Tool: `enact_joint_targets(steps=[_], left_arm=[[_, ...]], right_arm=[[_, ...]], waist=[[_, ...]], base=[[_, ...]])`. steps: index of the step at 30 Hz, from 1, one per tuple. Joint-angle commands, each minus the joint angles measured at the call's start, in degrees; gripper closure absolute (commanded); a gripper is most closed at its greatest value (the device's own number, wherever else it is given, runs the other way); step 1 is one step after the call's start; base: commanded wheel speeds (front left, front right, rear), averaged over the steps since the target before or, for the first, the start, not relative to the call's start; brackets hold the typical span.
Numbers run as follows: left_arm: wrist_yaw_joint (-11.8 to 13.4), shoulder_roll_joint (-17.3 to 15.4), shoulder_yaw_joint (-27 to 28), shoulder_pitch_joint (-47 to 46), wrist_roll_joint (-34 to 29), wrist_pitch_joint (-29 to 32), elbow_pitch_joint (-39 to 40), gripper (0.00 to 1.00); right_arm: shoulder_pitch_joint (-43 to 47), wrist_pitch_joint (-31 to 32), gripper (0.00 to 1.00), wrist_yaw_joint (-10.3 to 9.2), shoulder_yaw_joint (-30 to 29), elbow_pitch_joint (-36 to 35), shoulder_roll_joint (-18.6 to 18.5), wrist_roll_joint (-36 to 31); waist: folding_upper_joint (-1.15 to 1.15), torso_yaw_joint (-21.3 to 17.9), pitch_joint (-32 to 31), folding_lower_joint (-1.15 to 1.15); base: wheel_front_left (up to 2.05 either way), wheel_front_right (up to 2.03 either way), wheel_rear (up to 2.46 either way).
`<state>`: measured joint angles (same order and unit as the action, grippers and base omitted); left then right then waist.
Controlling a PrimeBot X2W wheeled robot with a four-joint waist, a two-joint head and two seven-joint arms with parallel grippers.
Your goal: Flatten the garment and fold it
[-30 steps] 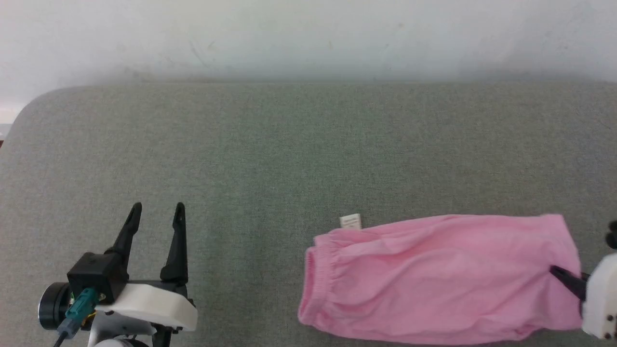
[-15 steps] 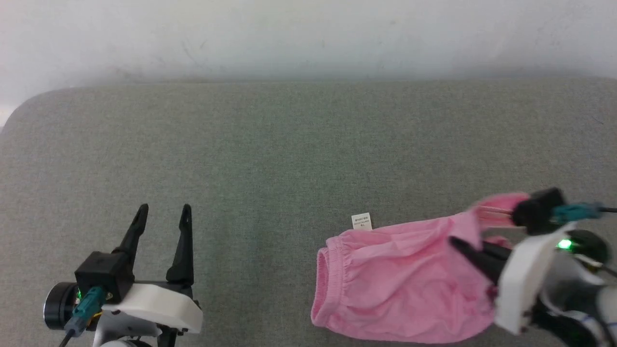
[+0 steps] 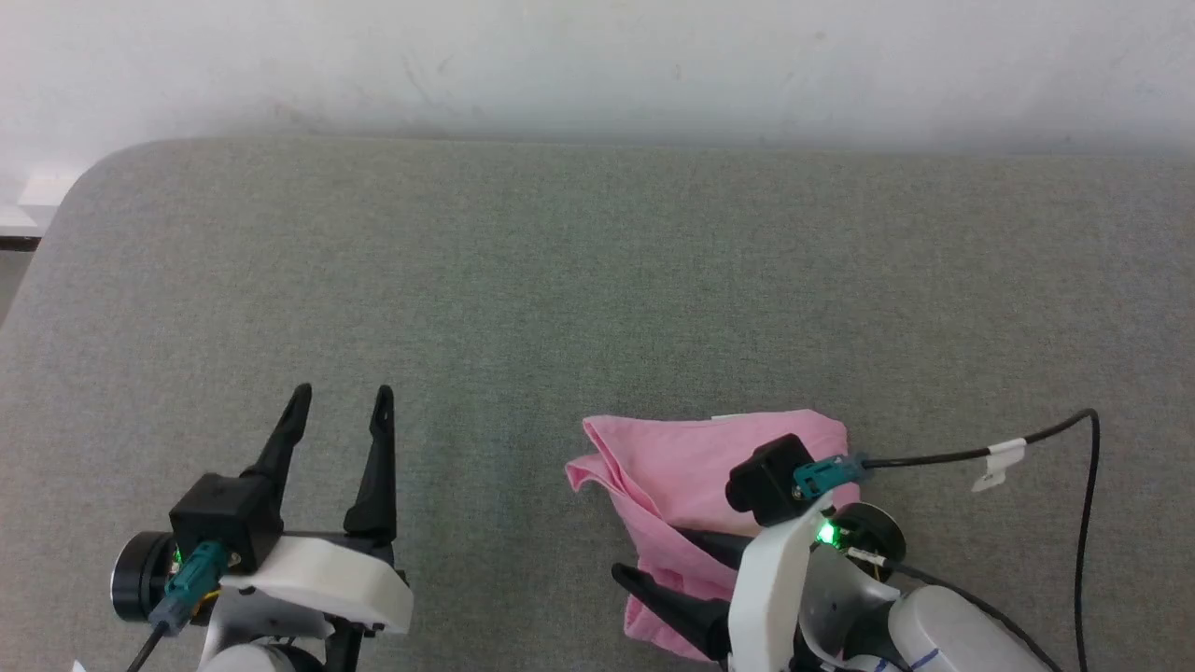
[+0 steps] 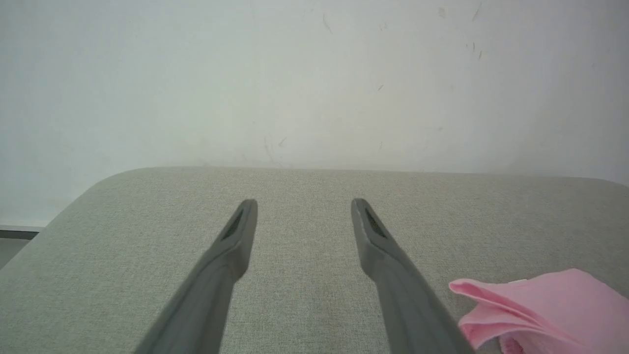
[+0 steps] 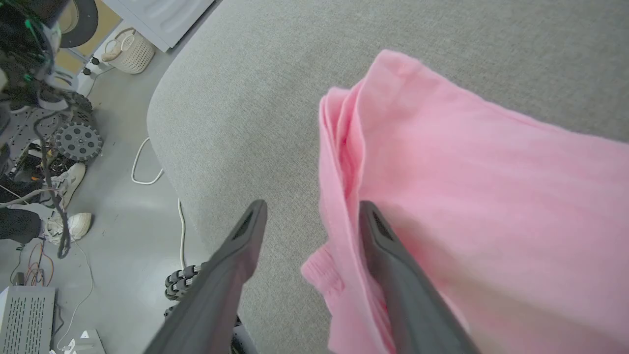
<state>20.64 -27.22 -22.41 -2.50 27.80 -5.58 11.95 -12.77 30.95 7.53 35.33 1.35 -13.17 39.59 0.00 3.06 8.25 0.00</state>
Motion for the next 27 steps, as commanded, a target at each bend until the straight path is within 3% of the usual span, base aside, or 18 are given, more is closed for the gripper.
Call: enact_joint_targets(steps=[1,6,12,21,27], left_arm=[[0.0,0.1,0.1,-0.7,-0.2,-0.4,-0.2,0.00],[0.7,-0.3,0.5,0.1,-0.3,-0.5,-0.2,0.00],[2.1,-1.2,1.4,0.6,-0.8,-0.4,0.2,0.00],[3.6,-1.9,2.0,1.6,-1.4,-0.2,1.3,0.00],[3.1,-2.3,1.4,2.0,-1.1,0.4,1.5,0.00]], right_arm=[[-0.4,-1.7,0.00,-0.04,0.2,-0.1,0.0,-0.1],[-1.5,-9.2,0.00,-0.04,0.0,-6.7,-1.5,0.5],[1.7,-17.2,0.00,-0.04,-11.5,-14.6,-2.8,-2.7],[10.7,-16.9,0.00,-0.04,-33.1,-19.1,-6.4,-8.2],[15.7,-14.7,0.00,-0.04,-42.5,-19.4,-8.2,-8.4]], waist=[[0.00,-0.2,0.1,0.00],[0.00,-1.5,0.0,0.00],[0.00,-3.4,-0.8,0.00],[0.00,-5.3,-1.5,0.00],[0.00,-5.6,-2.0,0.00]], base=[[0.00,0.00,0.00],[0.00,0.00,0.00],[0.00,0.00,0.00],[0.00,0.00,0.00],[0.00,0.00,0.00]])
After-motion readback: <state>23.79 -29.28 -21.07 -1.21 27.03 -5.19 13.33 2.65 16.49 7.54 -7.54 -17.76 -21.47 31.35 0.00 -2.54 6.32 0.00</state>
